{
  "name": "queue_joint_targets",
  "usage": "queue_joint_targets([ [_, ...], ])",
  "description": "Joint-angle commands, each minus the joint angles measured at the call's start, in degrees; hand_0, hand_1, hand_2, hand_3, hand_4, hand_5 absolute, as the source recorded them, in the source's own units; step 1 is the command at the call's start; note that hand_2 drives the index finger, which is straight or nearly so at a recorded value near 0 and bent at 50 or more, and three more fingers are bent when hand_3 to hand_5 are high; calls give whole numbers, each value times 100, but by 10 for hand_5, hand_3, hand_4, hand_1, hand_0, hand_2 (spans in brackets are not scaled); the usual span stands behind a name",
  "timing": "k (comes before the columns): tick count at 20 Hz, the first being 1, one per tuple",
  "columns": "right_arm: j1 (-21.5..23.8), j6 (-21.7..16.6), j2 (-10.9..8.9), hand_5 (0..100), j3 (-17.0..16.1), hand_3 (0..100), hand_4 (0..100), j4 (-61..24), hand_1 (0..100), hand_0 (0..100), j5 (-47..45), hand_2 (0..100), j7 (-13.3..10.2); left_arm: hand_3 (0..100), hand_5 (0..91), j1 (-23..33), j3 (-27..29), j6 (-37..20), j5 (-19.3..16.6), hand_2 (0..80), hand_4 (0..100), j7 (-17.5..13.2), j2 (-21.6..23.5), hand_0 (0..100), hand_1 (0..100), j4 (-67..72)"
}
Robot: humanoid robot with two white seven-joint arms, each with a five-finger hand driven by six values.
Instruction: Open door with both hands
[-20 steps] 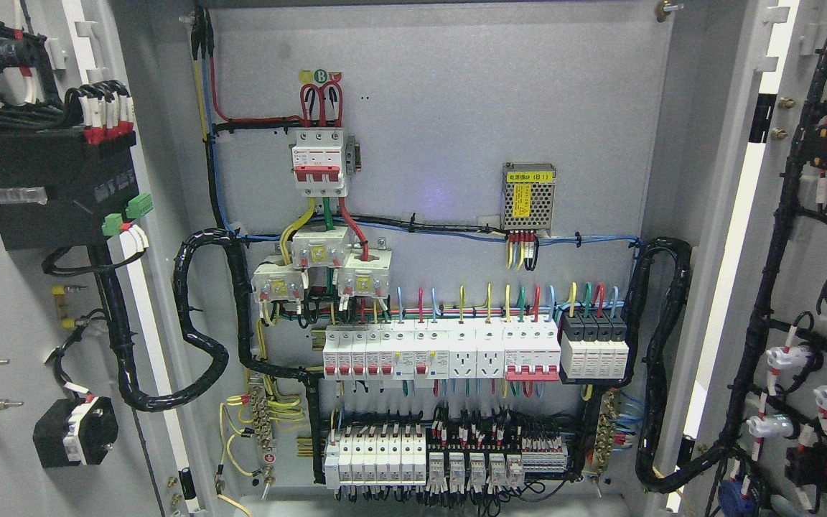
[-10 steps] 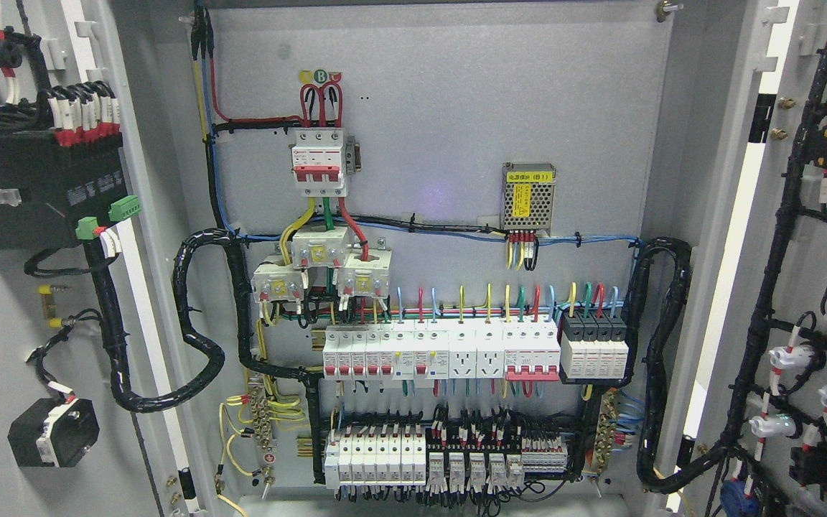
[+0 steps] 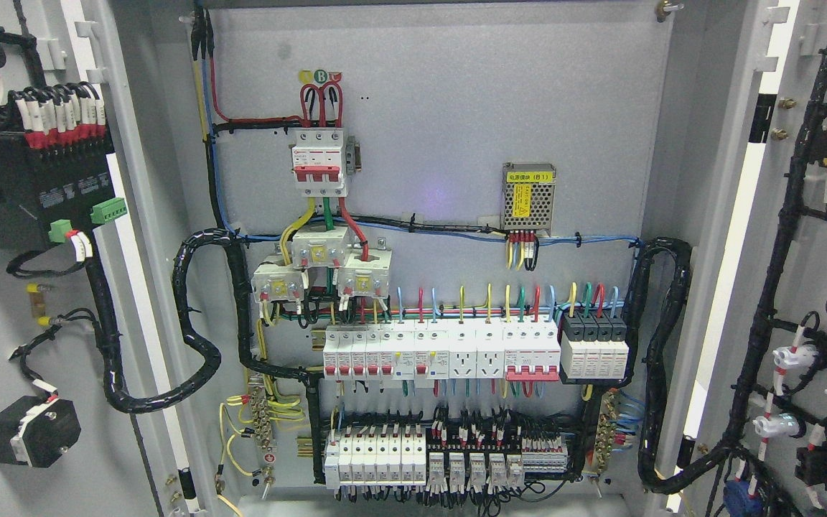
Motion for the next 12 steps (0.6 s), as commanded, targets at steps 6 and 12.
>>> queue_joint_targets([
  [6, 14, 20, -24, 0, -234, 0, 0, 217, 0, 0, -358, 0, 432, 0, 0, -373, 380, -241, 330, 0, 43, -8, 506, 0, 0, 816],
  [12, 14, 38, -33, 0, -287, 0, 0, 322, 0, 0, -658, 0, 696, 0, 0, -751, 433, 365, 453, 0, 43, -17, 718, 0, 0, 1045],
])
